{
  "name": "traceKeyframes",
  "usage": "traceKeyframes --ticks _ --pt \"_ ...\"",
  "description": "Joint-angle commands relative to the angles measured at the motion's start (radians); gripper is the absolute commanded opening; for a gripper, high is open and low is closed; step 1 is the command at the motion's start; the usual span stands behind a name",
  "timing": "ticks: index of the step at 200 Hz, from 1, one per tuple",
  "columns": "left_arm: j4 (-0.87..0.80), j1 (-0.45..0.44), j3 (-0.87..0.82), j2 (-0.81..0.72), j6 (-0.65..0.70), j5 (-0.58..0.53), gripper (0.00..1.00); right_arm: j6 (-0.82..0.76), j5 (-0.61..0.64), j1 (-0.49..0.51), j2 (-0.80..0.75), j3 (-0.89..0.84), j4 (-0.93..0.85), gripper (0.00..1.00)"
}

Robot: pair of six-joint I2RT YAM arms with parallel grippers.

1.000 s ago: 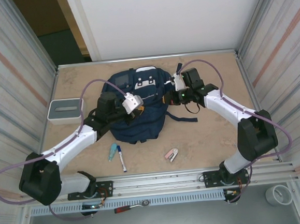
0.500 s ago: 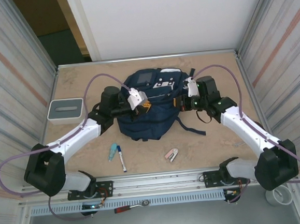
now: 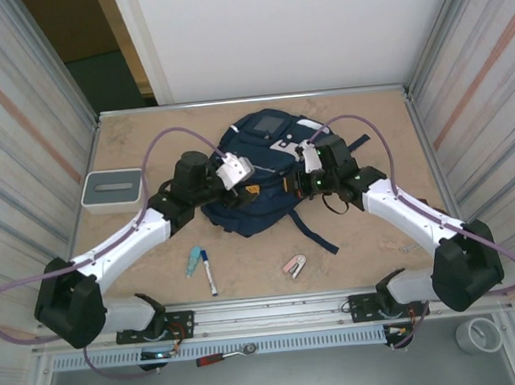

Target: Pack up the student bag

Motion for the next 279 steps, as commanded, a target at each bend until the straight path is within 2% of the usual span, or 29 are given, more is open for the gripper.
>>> traceKeyframes --ticks 1,26,42,53,81,95,118,144,174,205,217,252,279 --pt "-0.047 -0.04 0.027 0.023 0.053 -0.028 0.73 -0.003 -0.016 0.014 0.006 0.064 0.086 0.0" --pt "-0.082 -0.08 0.08 0.108 0.08 -0.049 0.73 0.009 -0.021 0.022 0.007 0.07 0.097 0.0" --pt "-0.058 -0.084 0.098 0.149 0.083 -0.101 0.68 0.008 -0.016 0.027 -0.002 0.067 0.094 0.0" --pt "-0.036 -0.084 0.1 0.163 0.084 -0.128 0.6 0.0 -0.011 0.028 -0.009 0.065 0.079 0.0" --pt "0.006 -0.064 0.081 0.151 0.076 -0.132 0.26 -0.032 0.041 0.012 -0.031 0.049 0.007 0.0" --pt "0.019 -0.029 0.055 0.124 0.058 -0.053 0.15 -0.037 0.062 -0.023 -0.029 0.061 -0.057 0.0" --pt "0.072 0.036 -0.004 0.064 0.014 0.105 0.08 -0.033 0.07 -0.119 -0.01 0.081 -0.148 0.0" --pt "0.089 0.09 -0.031 0.021 -0.027 0.222 0.05 -0.028 0.059 -0.222 0.032 0.112 -0.206 0.0" --pt "0.081 0.095 -0.032 0.017 -0.032 0.239 0.05 -0.018 0.065 -0.288 0.089 0.144 -0.225 0.0" --pt "0.073 0.095 -0.018 0.038 -0.043 0.254 0.05 -0.018 0.016 -0.294 0.099 0.155 -0.217 0.0" --pt "0.077 0.094 -0.012 0.048 -0.056 0.257 0.06 -0.018 -0.008 -0.295 0.085 0.15 -0.211 0.06" --pt "0.094 0.071 0.009 0.087 -0.062 0.256 0.1 -0.009 -0.048 -0.301 0.007 0.109 -0.174 0.33" --pt "0.105 0.025 0.037 0.141 -0.062 0.25 0.12 0.031 -0.029 -0.313 -0.043 0.064 -0.128 0.44"
